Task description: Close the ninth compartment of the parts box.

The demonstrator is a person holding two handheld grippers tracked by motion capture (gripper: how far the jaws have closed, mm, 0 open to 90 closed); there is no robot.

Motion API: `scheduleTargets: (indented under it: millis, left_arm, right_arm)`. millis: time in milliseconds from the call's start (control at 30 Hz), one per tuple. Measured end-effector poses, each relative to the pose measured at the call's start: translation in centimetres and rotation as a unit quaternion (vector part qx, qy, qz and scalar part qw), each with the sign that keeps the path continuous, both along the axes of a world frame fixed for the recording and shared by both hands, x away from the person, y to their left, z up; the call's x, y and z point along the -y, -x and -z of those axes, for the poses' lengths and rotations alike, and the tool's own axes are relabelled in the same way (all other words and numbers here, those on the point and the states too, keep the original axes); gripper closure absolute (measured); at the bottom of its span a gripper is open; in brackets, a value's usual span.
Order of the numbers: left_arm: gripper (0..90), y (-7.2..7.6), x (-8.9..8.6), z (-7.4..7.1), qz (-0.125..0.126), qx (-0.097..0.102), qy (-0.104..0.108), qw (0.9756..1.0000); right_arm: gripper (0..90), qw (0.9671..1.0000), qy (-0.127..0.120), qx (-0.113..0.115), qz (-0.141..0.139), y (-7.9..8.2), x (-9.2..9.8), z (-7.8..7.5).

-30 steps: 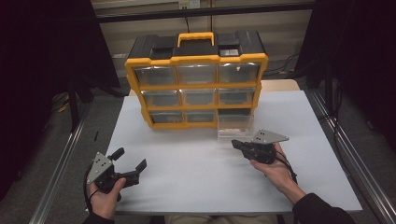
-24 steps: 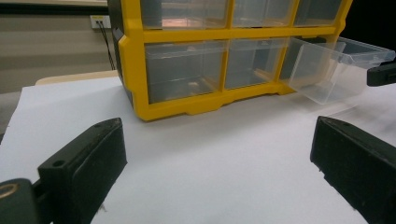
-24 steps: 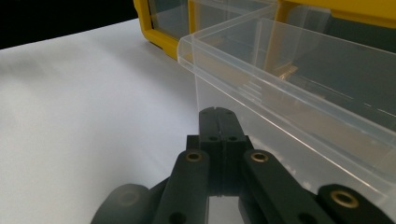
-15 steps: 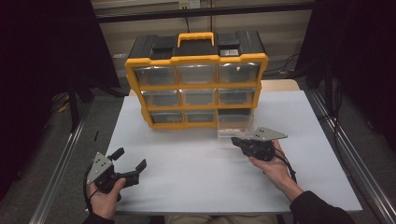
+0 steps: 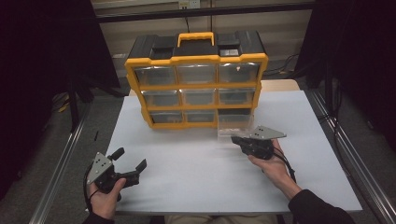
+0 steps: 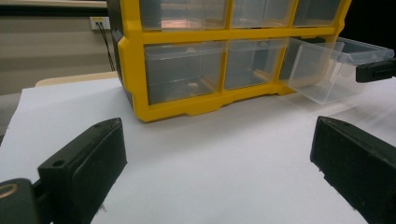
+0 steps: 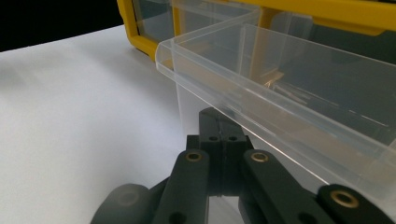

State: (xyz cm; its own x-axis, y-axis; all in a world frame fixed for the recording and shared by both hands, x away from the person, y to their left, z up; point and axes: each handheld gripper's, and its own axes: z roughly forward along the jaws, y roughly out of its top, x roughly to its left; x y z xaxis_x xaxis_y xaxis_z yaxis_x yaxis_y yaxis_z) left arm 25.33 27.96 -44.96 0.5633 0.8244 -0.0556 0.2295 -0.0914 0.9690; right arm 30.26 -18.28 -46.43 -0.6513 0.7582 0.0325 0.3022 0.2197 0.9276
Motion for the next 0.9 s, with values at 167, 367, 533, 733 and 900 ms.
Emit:
scheduleTargets:
  millis: [167, 367, 533, 733, 900]
  left_arm:
    - [3.4, 0.01, 0.04, 0.01, 0.001, -0.001, 0.003, 1.0000]
    - [3.4, 0.01, 0.00, 0.00, 0.000, 0.000, 0.000, 1.0000]
    - [3.4, 0.01, 0.03, 0.01, 0.002, -0.001, 0.003, 1.0000]
    - [3.4, 0.00, 0.00, 0.01, 0.001, -0.001, 0.001, 1.0000]
    - [3.4, 0.01, -0.01, 0.00, 0.000, 0.000, 0.000, 1.0000]
  right_arm:
    - [90.0, 1.0000, -0.001, 0.005, 0.000, -0.19, -0.11, 0.03]
    - [90.0, 1.0000, 0.000, 0.005, 0.005, -0.27, -0.16, 0.05]
    - [90.0, 0.9999, -0.003, 0.007, 0.007, -0.42, -0.19, 0.08]
    - [90.0, 0.9999, -0.003, 0.009, 0.008, -0.56, -0.26, 0.09]
    - [90.0, 0.9999, -0.003, 0.011, 0.012, -0.67, -0.21, 0.09]
